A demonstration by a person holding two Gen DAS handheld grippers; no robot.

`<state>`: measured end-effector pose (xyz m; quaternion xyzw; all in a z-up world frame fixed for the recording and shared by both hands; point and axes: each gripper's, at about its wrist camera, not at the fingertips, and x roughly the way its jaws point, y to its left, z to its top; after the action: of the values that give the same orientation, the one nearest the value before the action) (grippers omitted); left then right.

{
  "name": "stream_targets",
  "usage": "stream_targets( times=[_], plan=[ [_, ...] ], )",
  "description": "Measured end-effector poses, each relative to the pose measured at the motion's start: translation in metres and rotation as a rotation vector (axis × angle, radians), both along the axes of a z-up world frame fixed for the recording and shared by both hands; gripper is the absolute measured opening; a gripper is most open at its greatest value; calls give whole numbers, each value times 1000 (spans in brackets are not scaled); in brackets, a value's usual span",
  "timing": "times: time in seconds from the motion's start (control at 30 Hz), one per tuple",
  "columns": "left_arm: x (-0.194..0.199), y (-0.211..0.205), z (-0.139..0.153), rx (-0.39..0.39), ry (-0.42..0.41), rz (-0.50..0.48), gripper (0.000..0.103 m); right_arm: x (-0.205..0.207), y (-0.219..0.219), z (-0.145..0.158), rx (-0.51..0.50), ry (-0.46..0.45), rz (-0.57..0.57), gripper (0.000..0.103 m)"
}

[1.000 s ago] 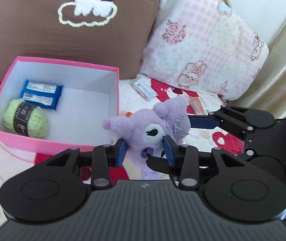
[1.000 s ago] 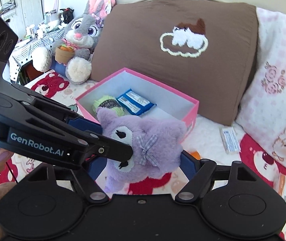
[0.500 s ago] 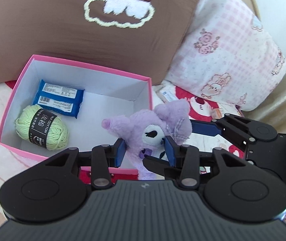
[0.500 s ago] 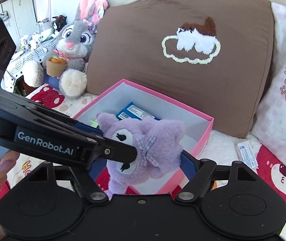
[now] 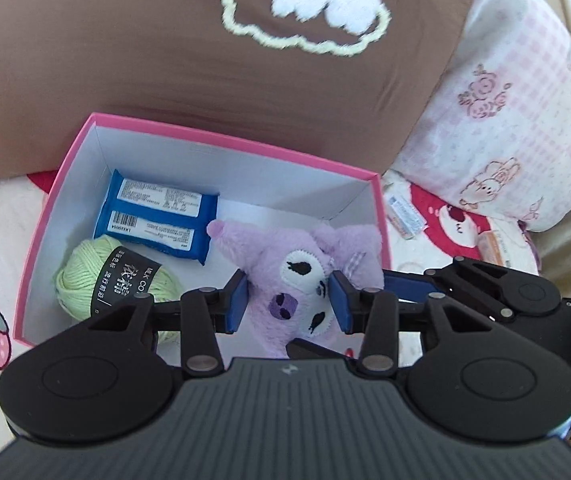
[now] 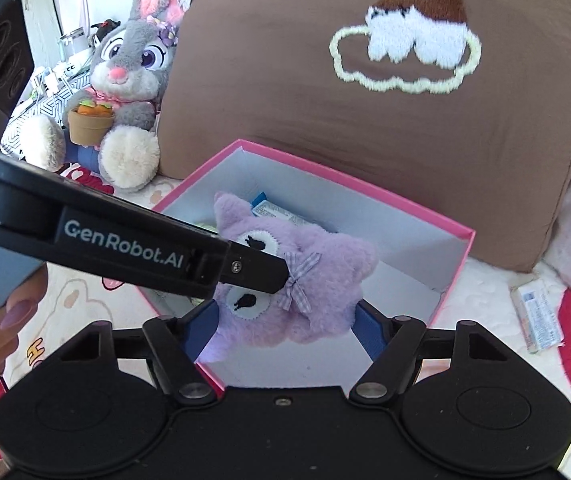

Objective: Organize objects
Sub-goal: 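Lower the plush into the pink box and open the left tool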

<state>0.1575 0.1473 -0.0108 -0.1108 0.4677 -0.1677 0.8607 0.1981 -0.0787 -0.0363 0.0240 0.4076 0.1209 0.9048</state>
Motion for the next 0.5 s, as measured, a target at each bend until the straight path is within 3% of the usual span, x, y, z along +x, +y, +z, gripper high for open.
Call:
stream_targets(
  times=[0.3,0.47,0.5],
  plan=[
    [28,1,-31,28,39,-68,41,25,3,-21,-13,117,-59,61],
    [35,7,-42,77,61,-59,39,32,9,-28,-36,166,-19,40],
    [35,7,-44,74,54,-78,39,29,13,-30,-71,158,-4,40]
  ],
)
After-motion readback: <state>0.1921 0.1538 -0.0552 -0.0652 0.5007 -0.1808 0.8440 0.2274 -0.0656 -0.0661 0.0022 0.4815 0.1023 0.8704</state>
